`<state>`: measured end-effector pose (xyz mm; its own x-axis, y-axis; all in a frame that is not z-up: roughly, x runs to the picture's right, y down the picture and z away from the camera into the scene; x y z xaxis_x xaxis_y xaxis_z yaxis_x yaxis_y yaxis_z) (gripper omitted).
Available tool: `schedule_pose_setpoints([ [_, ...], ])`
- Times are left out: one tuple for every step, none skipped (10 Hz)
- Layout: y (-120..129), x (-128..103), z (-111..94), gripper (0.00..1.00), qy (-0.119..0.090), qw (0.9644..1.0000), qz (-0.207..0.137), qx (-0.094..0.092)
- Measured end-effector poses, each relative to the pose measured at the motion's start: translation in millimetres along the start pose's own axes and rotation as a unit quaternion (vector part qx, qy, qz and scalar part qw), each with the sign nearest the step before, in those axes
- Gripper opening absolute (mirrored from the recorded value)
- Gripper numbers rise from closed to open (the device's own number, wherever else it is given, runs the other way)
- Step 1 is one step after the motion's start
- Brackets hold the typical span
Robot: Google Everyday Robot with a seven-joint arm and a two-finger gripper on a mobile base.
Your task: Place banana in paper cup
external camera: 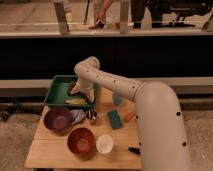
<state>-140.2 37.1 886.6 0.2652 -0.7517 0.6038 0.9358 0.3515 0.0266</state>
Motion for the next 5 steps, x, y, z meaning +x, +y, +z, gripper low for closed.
schedule_pose_setpoints([
  [-0.9,-0.7,3.3,0.80,-0.001,1.0000,-0.004,-0.001],
  [-1.5,-1.0,6.8,0.80,-0.002,1.0000,-0.008,-0.002],
  [-3.1,1.0,8.9,0.80,-0.003,0.9999,-0.010,-0.003],
  [-2.9,2.6,11.8,0.80,-0.004,0.9999,-0.012,-0.004],
  [-2.8,4.4,14.5,0.80,-0.006,0.9999,-0.014,-0.005],
])
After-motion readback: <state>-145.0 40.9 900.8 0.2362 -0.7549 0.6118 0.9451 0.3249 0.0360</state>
